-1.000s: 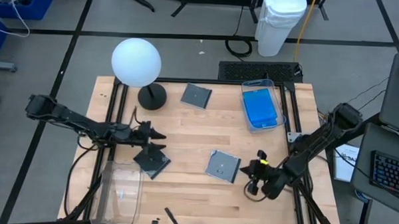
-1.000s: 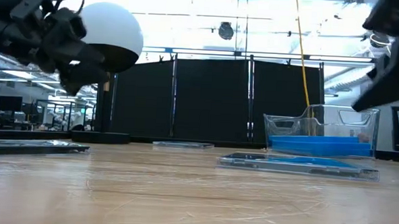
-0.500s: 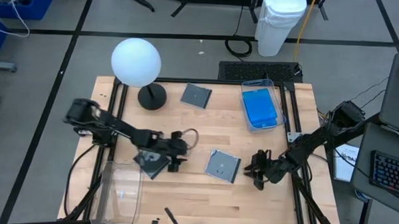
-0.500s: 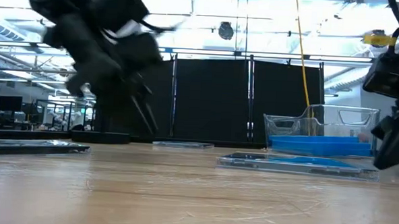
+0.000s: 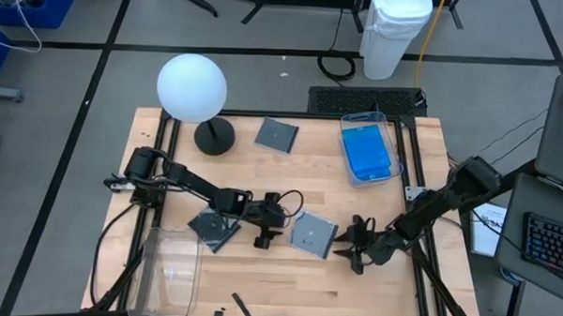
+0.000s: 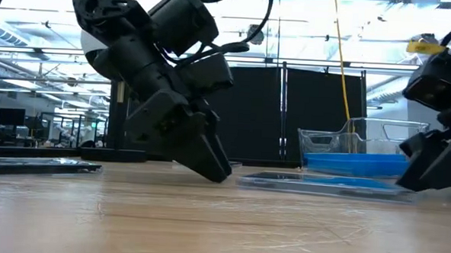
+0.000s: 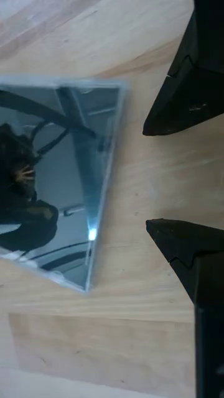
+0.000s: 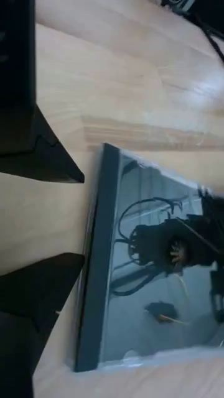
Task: Pick & place jewel cases by type
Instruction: Put the middle black CD case into the bottom transparent bin
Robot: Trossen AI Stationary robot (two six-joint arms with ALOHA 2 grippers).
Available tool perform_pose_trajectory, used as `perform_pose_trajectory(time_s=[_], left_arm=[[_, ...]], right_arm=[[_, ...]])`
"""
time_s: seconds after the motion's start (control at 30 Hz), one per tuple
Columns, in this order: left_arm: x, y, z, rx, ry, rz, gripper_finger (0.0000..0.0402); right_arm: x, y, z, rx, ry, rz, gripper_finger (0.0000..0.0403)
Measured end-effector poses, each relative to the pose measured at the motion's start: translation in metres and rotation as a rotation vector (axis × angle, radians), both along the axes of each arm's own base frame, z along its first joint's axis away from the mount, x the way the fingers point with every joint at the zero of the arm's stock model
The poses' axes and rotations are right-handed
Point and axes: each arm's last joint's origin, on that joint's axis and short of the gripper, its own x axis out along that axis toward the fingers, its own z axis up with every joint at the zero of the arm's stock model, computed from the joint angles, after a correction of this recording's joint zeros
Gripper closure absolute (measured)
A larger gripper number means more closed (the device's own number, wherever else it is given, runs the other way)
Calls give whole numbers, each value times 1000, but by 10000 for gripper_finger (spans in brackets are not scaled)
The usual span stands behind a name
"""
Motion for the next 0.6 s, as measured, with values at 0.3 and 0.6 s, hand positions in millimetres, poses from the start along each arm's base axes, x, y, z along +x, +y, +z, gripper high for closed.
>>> perform_pose_trajectory(time_s=[0.3,0.6], left_arm=[[2,0,2,-27,-37,8,165],[3,-3,2,-40,-46,24,165]], right_arm=[[20,8,-16,-264,125,-54,222],[35,10,-7,-490,-69,-188,223]])
